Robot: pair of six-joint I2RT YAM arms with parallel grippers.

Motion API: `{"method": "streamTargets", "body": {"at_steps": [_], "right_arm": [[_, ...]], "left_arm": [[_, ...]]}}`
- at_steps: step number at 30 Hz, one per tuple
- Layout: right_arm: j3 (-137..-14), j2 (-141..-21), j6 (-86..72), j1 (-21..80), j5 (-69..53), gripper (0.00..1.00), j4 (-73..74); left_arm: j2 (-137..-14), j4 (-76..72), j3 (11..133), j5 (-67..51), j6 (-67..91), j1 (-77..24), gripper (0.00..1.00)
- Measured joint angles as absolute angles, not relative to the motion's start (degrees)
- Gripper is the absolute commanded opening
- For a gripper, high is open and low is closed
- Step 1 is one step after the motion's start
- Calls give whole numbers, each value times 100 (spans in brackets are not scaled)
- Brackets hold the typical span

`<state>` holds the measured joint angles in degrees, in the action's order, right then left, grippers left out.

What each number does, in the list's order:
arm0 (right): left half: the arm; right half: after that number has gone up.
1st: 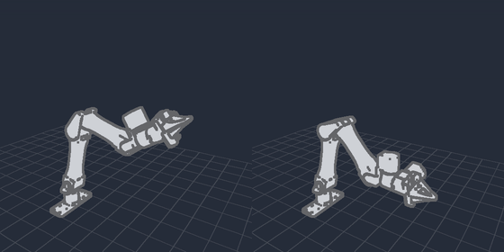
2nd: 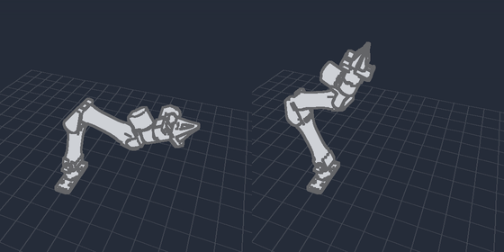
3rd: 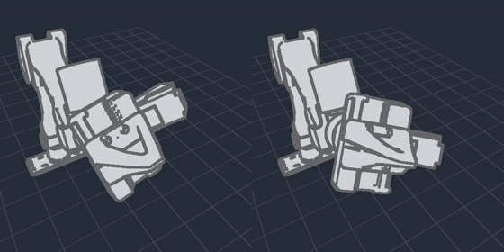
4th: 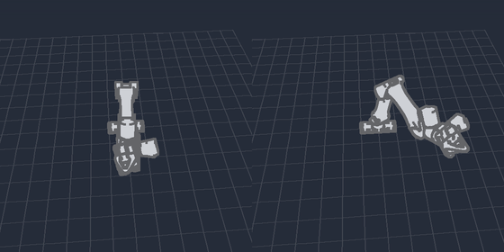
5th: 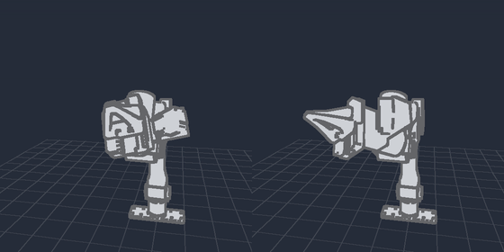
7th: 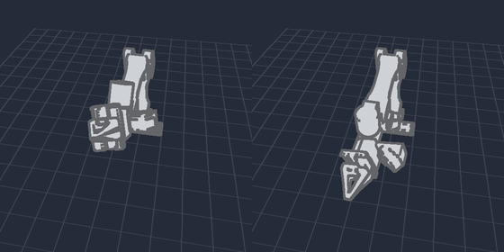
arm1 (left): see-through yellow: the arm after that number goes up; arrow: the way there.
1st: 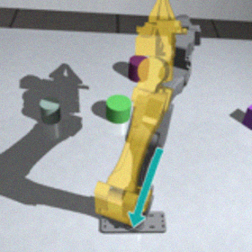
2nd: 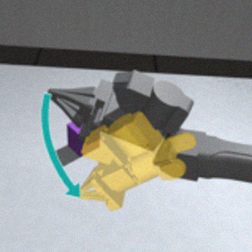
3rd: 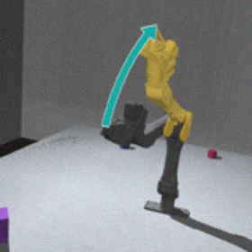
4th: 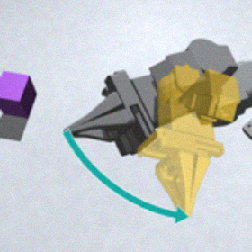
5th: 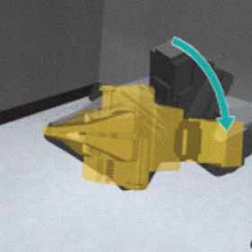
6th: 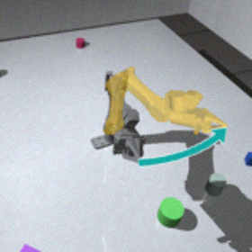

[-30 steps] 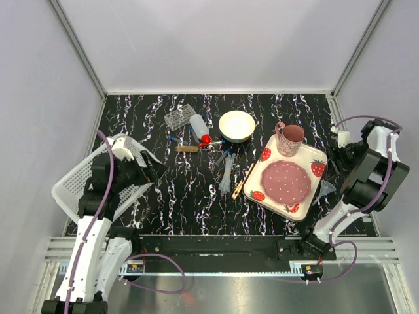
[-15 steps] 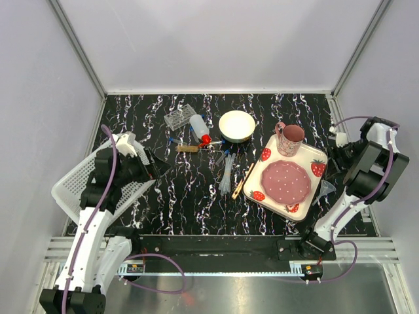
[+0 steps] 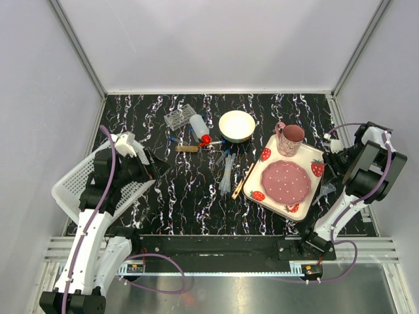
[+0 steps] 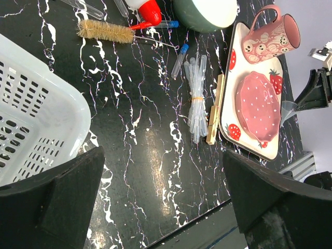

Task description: Organize the chemistry lab equipment

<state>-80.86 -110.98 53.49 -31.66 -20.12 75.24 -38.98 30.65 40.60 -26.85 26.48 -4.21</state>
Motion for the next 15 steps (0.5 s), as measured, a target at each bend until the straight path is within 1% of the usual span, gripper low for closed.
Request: {"method": "streamTargets", "body": {"at_steps": [4,5,7,8,12,15], "right_arm": [[-7999,-11098,5312,-3155,-1994,44,7474],[-7994,-11098,5297,-3153,-1992,38,7461],[-7994,-11098,5284,-3153,-1986,29,7456],[-7992,-11098,5260,-3153,-1964,21,7456],[-7992,-11098,5245,-3151,-1949,3,7463],[-7990,-11065,5253,-3151,-1944,0,7465]], "left_arm": [[-3898,3063,4060,-2685,2646,-421,99],[-3898,3063,4060,-2685,2646,-421,99],[-3898,3059,4060,-2687,2648,-421,99],[-3898,3055,4060,-2687,2648,-421,99],[-3898,3026,4060,-2720,2648,-421,99],[-3898,3028,4060,-2762,2648,-421,99]]}}
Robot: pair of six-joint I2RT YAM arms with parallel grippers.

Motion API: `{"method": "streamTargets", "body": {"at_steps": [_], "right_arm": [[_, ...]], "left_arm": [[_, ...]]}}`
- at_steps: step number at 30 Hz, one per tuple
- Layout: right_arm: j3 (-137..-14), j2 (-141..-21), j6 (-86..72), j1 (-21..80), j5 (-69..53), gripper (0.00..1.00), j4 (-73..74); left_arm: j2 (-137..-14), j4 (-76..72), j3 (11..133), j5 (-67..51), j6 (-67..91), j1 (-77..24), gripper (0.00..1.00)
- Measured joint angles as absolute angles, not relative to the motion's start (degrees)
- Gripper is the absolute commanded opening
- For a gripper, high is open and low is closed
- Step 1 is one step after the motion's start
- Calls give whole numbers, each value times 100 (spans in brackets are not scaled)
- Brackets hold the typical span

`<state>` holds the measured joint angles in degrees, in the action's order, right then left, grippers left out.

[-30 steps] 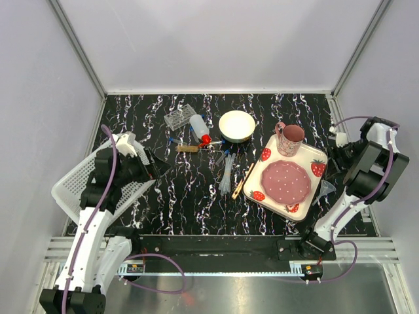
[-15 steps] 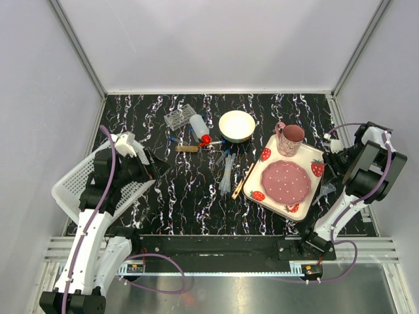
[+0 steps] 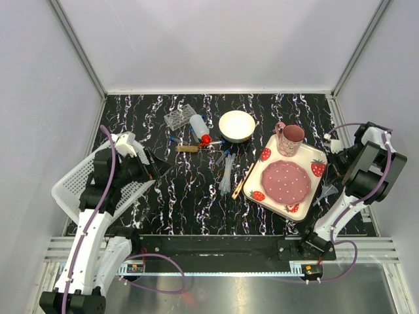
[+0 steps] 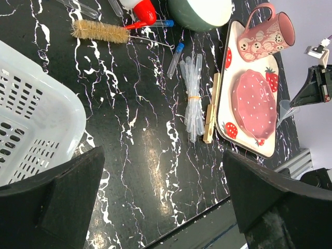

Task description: Organize the chemistry lab equipment

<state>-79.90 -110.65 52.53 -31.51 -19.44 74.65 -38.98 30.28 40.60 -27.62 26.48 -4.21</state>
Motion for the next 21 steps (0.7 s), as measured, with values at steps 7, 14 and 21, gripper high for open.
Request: {"method": "streamTargets", "body": {"at_steps": [7,14,21], "right_arm": [[-8012,-10455,5446,-3192,-1927,0,7548],[-8788,-9515,5942,-3489,-1925,0,7631],[-9607,-9063,5942,-3516,-2650,0,7636]], "left_arm": [[-3865,3039,4060,-2930,2628,-421,99],[-3688,3186,4230,-3063,2401,-427,99],[-3573,3153,4237,-3503,2425,-486,99]]}}
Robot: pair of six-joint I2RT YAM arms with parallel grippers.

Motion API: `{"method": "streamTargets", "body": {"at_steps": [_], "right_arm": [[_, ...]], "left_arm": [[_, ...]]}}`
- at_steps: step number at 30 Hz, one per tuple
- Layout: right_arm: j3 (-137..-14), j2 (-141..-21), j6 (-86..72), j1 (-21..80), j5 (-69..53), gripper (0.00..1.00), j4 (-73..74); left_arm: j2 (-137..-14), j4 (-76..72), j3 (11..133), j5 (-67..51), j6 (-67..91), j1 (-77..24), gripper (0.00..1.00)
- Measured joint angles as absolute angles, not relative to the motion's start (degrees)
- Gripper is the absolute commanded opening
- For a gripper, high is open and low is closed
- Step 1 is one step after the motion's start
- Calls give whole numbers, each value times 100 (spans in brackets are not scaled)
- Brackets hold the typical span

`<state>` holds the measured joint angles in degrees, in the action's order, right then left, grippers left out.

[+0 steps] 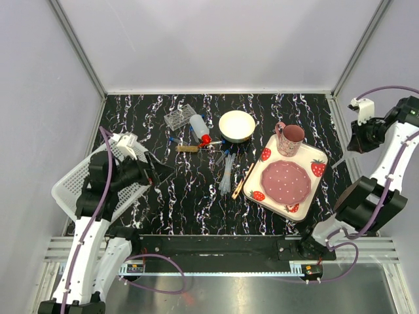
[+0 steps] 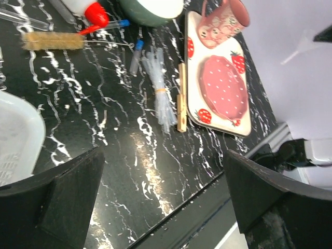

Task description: Organize the chemistry lab equipment

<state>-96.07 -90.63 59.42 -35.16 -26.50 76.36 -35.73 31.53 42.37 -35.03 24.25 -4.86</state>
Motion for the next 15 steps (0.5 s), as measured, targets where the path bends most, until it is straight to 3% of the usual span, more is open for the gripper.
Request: {"method": "streamTargets", "body": {"at_steps": [5,15], "right_arm": [[-9535,-8814,5861,-3256,-3328,0,7609],[-8084,-7679,5288,-1120,-5109,0,7640]], "left_arm": [[-3610,2766,4145,-3778,2753,-832,99],[-4300,1227,3938,-3524,3962,-2718,99]]}}
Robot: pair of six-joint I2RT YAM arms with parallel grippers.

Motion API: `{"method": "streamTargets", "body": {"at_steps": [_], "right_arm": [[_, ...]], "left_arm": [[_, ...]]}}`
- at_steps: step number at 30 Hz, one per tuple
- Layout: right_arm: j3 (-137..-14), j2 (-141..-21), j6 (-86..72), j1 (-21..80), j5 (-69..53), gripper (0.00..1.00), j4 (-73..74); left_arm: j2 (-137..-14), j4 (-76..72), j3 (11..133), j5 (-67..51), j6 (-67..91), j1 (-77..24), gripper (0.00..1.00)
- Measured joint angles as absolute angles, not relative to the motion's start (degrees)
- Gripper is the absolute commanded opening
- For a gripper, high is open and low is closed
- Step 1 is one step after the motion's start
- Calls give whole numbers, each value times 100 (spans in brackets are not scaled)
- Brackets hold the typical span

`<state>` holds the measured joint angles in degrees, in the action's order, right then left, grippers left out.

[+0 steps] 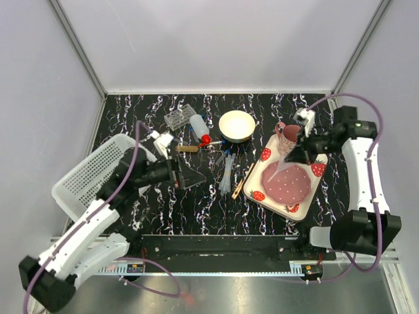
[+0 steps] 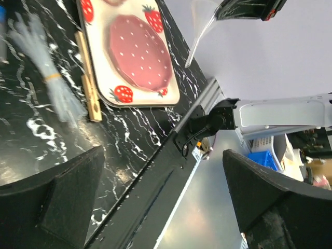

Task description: Organize the chemistry lab equipment

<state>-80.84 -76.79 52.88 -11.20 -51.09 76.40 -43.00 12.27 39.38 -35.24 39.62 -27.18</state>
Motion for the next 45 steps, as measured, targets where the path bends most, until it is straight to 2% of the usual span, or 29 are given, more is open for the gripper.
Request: {"method": "streamTargets", "body": {"at_steps": [7,14,21,24,28,29,31,32,34,35,36,38,40,45], "right_arm": [[-6904,-7620,4209,156,-5907,0,7360],[-6805,-7701,3946,252,-6455,0,7203],[-6648,-7701,3894,252,-6667,0,7102],[-6591,-7701,3887,252,-6705,0,7067],[-6582,-7701,3885,252,-6716,0,7030],[-6582,-7701,3885,252,-6716,0,7024],[-6565,-7701,3887,252,-6713,0,6976],[-6556,-7701,3889,252,-6709,0,6947],[-6545,-7701,3889,250,-6696,11,6923],[-6536,-7701,3887,252,-6696,20,6923],[-6532,-7701,3881,252,-6696,43,6919],[-6530,-7701,3885,252,-6705,58,6925],[-6532,-7699,3850,252,-6685,64,6910],[-6711,-7697,3870,252,-6407,66,6904]], "left_arm": [[-5957,921,4587,-2582,4097,-4646,99],[-7548,961,5577,-1905,3979,-5614,99],[-8392,1096,6130,-1699,3900,-5992,82],[-8569,1116,6243,-1651,3885,-6025,71],[-8748,1186,6429,-1612,3859,-6027,34],[-8792,1214,6479,-1610,3859,-6029,18],[-8884,1221,6593,-1667,3837,-6031,2],[-8923,1208,6639,-1702,3826,-6049,0],[-8943,1210,6661,-1734,3802,-6073,0],[-8943,1221,6661,-1734,3789,-6073,0],[-8941,1232,6661,-1730,3782,-6073,0],[-8927,1262,6646,-1671,3776,-6071,0],[-8820,1352,6523,-1570,3760,-6055,0],[-8103,1949,5927,-1157,3684,-5843,0]]}}
